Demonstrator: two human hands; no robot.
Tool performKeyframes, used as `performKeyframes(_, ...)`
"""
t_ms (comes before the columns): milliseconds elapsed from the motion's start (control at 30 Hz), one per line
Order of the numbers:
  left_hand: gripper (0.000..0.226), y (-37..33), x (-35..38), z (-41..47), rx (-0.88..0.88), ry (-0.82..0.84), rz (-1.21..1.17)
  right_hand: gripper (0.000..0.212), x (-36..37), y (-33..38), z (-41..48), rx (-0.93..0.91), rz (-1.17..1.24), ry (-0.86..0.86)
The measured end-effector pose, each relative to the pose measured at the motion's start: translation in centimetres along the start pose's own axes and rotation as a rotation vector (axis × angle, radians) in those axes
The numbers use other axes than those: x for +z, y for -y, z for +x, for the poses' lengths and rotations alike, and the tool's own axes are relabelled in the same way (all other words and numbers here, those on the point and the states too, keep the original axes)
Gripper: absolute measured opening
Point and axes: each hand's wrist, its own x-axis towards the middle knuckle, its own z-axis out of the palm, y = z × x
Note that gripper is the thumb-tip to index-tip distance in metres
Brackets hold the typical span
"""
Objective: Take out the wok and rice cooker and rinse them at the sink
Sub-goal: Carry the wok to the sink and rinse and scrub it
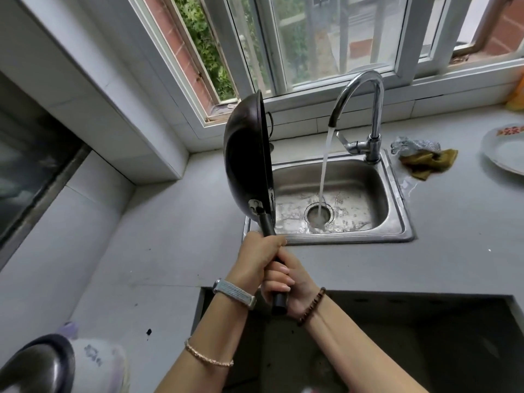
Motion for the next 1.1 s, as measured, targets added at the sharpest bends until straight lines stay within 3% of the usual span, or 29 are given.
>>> performKeyframes(133,0.019,0.0,0.5,-0.6,-0.052,0.034,-0.034,0.051,-0.3,0.0,-0.5,-0.044,-0.026,-0.058)
performKeyframes(433,0.013,0.4,1.8,-1.4,-0.157,0.123,-0.039,0.029,-0.6,-0.2,-2.5,-0.127,-0.042,-0.112)
performKeyframes(533,0.030,0.7,2.3,-1.4,-0.179,0.163,-0.035,0.021,-0.4,-0.3,-3.6,-0.150,-0.083,-0.144)
performKeyframes(733,0.021,0.4,3.0,-2.4,-0.205,0.236,-0.016,0.032,0.0,0.1,-5.6,-0.178,-0.228,-0.213)
performKeyframes(1100,0.020,-0.1,3.9,-4.1,-0.185,0.285,0.004,0.028,0.4,0.4,-7.9,-0.183,-0.246,-0.248)
